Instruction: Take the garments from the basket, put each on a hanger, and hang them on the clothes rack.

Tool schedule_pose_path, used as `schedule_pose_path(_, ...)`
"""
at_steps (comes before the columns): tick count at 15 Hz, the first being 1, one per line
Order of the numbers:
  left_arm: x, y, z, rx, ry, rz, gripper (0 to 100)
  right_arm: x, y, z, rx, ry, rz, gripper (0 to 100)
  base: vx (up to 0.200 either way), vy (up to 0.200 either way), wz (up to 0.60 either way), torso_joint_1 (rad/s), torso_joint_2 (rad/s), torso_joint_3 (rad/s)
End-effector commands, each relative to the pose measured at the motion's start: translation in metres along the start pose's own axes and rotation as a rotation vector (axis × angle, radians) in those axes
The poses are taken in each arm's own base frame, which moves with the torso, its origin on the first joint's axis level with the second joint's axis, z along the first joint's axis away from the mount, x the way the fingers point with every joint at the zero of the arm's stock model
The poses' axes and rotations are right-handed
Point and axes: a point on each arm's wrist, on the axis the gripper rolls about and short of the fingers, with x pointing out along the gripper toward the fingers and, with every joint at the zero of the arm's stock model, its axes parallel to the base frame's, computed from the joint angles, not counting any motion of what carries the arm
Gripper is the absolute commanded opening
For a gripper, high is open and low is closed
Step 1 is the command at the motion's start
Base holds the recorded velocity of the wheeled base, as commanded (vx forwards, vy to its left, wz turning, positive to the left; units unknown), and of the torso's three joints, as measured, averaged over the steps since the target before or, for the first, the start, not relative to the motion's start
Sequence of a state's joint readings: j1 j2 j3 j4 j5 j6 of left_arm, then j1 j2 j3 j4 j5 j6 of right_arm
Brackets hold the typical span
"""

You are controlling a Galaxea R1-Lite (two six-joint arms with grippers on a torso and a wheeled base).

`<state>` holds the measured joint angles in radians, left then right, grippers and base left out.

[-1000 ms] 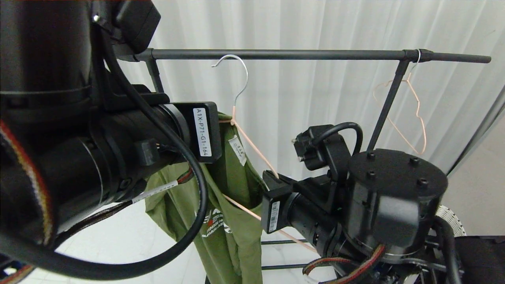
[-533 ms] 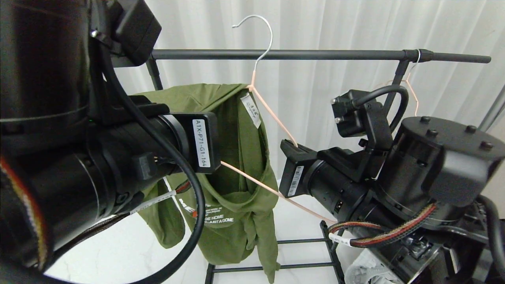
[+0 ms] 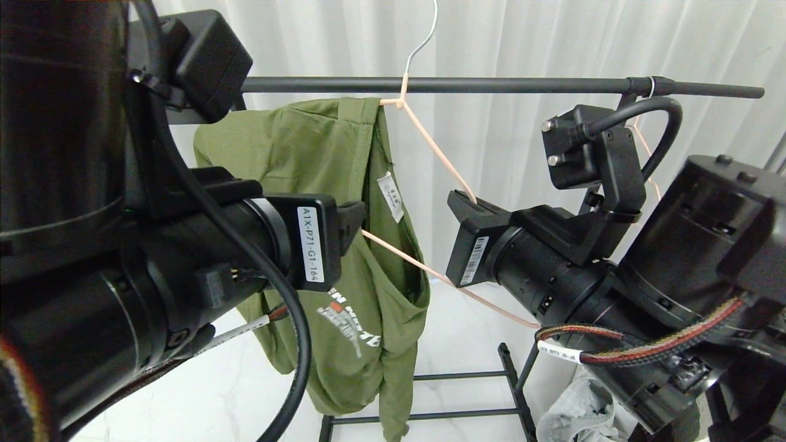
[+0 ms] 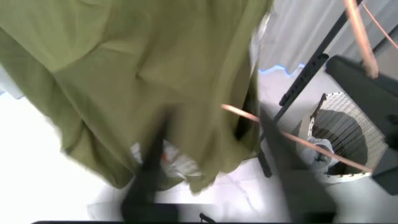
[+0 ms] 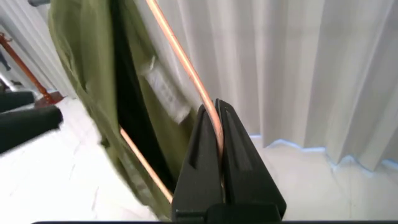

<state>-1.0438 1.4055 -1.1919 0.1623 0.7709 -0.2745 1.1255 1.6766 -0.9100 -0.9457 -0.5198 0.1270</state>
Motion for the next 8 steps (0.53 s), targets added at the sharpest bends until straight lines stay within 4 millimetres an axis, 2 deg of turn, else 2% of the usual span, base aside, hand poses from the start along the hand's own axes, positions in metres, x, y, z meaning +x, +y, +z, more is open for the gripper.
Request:
schedule_pose_path(1,-0.004,0.004,-0.001,-0.004,-0.003,0.000,100,-0.004,-0.001,0.008,0.002,-0.019,0.002,0,0.000,0.000,0.00,0.000,0.00,0.000)
schedule_pose_path(4,-0.011,0.015,-0.010,0.007,0.007,0.003,100,-0.008,-0.003,0.013,-0.010,-0.053,0.004,0,0.000,0.000,0.00,0.000,0.00,0.000)
schedule_pose_path(7,-0.038,0.040,-0.007,0.075,-0.044,-0.024,100,-0.026,-0.018,0.011,-0.087,-0.037,-0.006,0,0.000,0.000,0.00,0.000,0.00,0.000)
schedule_pose_path(8,-0.049,0.049,-0.005,0.118,-0.061,-0.088,100,-0.034,-0.026,0.009,-0.107,-0.023,-0.007,0,0.000,0.000,0.00,0.000,0.00,0.000)
